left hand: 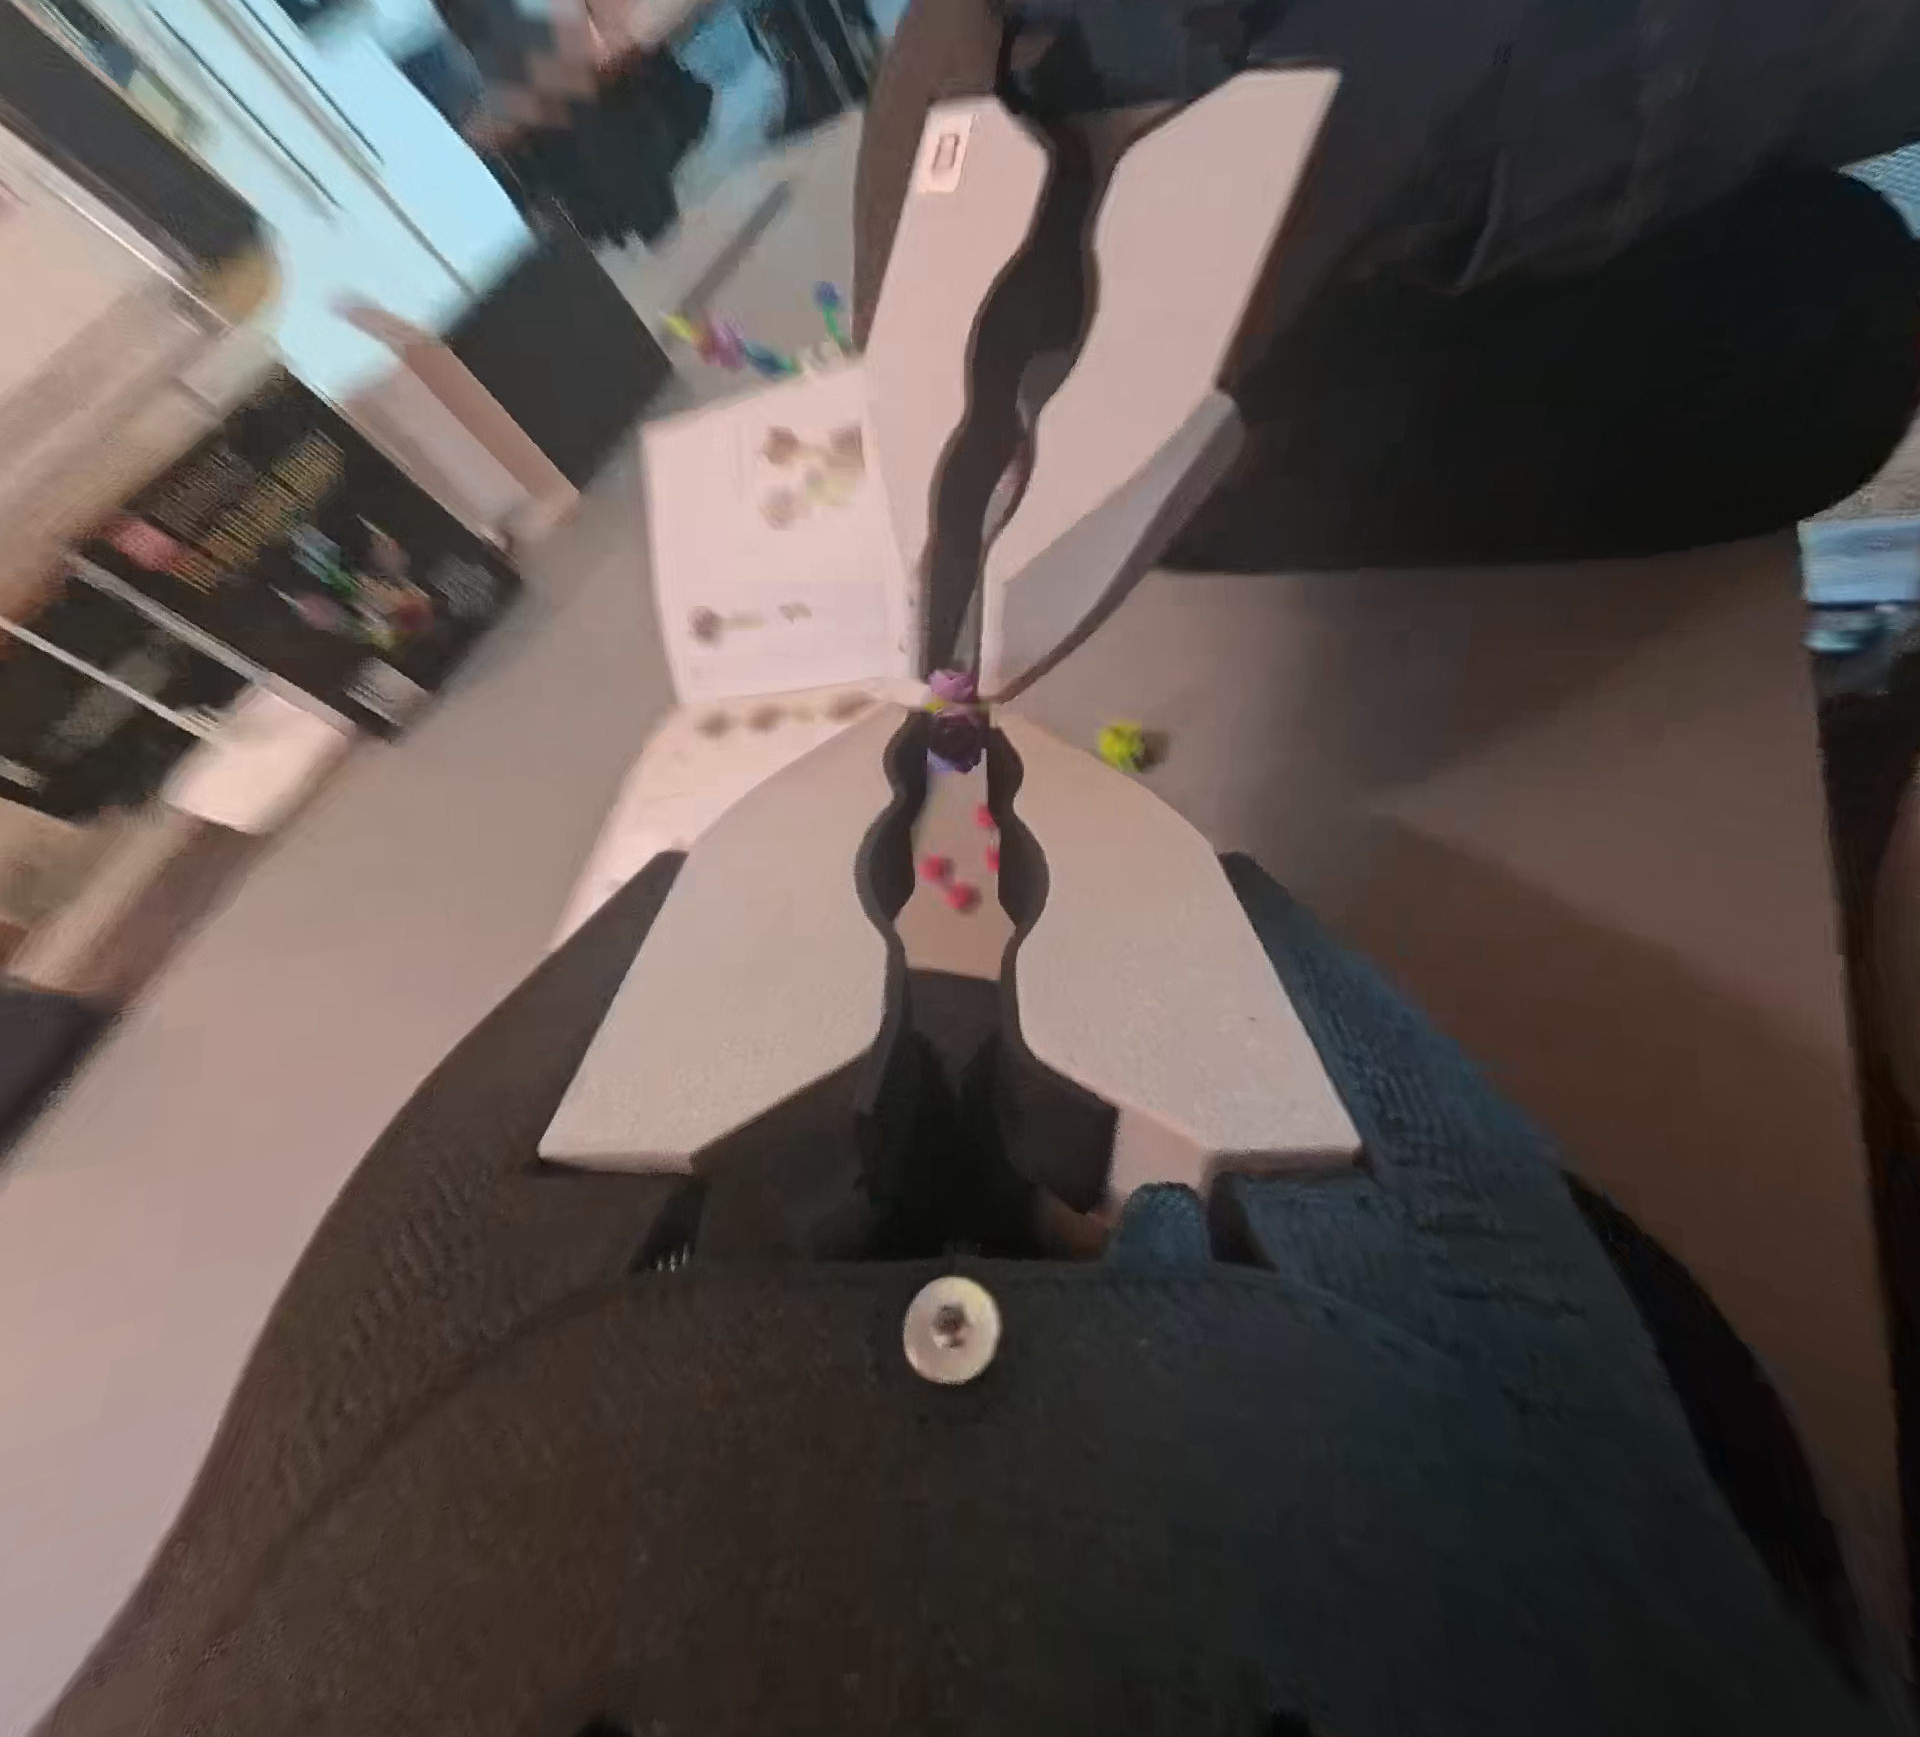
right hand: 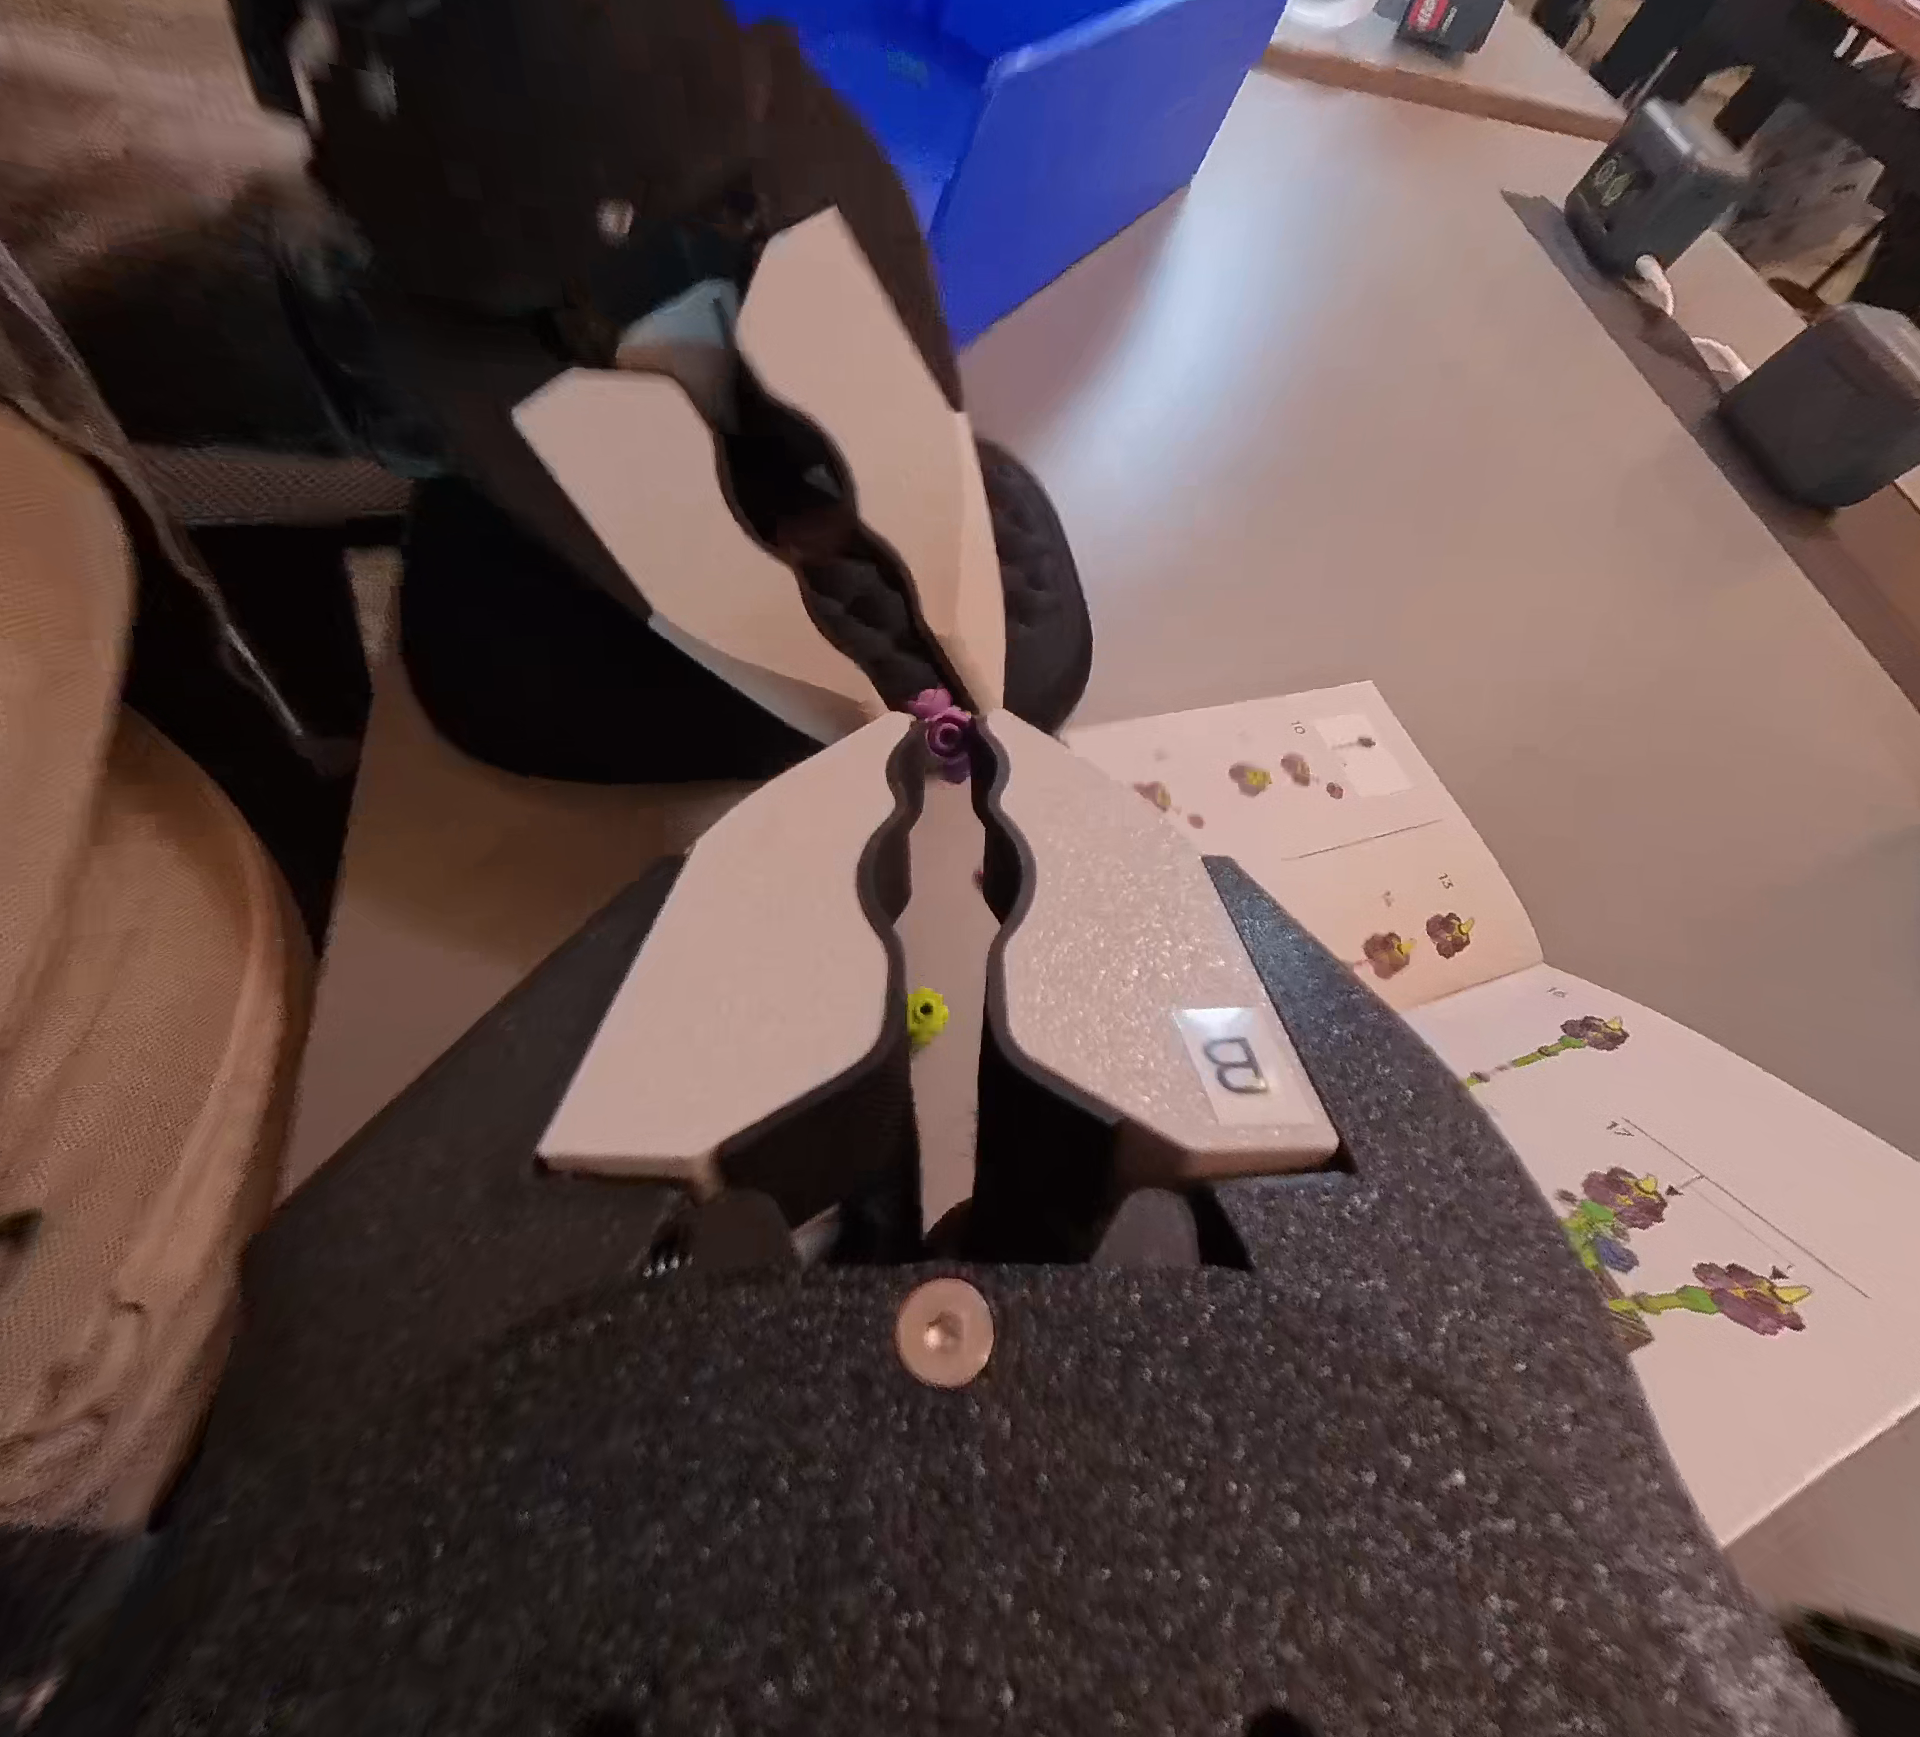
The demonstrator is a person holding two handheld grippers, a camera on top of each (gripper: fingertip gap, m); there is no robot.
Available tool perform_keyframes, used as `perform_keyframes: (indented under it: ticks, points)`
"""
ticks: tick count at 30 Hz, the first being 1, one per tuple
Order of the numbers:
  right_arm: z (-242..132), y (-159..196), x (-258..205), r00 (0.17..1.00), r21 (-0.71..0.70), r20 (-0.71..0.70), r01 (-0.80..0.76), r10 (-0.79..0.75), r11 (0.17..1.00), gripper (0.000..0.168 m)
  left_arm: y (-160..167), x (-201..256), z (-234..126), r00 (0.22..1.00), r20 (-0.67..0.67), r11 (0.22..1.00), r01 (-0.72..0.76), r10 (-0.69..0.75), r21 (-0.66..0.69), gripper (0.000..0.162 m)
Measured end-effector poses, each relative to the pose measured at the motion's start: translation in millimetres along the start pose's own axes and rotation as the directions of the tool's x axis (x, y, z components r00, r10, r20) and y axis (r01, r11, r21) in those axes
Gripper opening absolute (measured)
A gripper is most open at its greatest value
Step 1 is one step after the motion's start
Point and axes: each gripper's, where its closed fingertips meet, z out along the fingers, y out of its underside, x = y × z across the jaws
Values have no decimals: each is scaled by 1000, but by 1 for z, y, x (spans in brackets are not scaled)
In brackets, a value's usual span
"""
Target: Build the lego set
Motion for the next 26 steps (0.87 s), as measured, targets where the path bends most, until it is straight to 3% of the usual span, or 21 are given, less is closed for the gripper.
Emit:
perform_keyframes:
  ticks: [1, 3, 5, 7, 10, 14, 18, 21, 23, 24, 26]
  points:
    - [-5, -11, 3, 996, 68, 25, -81, 80, 994, 15, -12, -5, -5, 997, 52, 993, -65, 60, 94, 10]
    - [-14, -28, 8, 938, 180, 167, -331, 303, 926, 27, -36, -10, -20, 977, 135, 946, -198, 167, 257, 10]
    - [-27, -44, 7, 804, 252, 391, -561, 448, 788, 39, -40, -13, -26, 939, 196, 911, -326, 281, 254, 10]
    - [-28, -46, 0, 695, 209, 523, -666, 494, 716, 51, -49, -5, -28, 926, 186, 873, -374, 330, 313, 10]
    - [-24, -45, -19, 657, 150, 592, -659, 467, 737, 40, -54, -1, -26, 912, 185, 851, -410, 367, 329, 10]
    - [-25, -46, -26, 675, 169, 603, -628, 425, 759, 22, -58, 0, -27, 899, 198, 836, -437, 391, 333, 10]
    - [-29, -46, -28, 735, 225, 577, -562, 356, 796, 19, -62, 3, -26, 896, 198, 830, -444, 398, 337, 12]
    - [-36, -51, -22, 847, 346, 474, -430, 240, 834, 19, -60, -4, -31, 966, 141, 887, -255, 217, 384, 29]
    - [-41, -53, -17, 927, 417, 353, -275, 124, 866, 19, -61, -12, -37, 995, -31, 886, 101, -98, 452, 30]
    - [-44, -55, -15, 949, 442, 305, -211, 75, 872, 19, -63, -17, -41, 946, -155, 820, 324, -285, 472, 30]
    - [-49, -62, -12, 973, 496, 233, -109, -11, 861, 19, -75, -20, -51, 708, -471, 557, 705, -526, 438, 29]
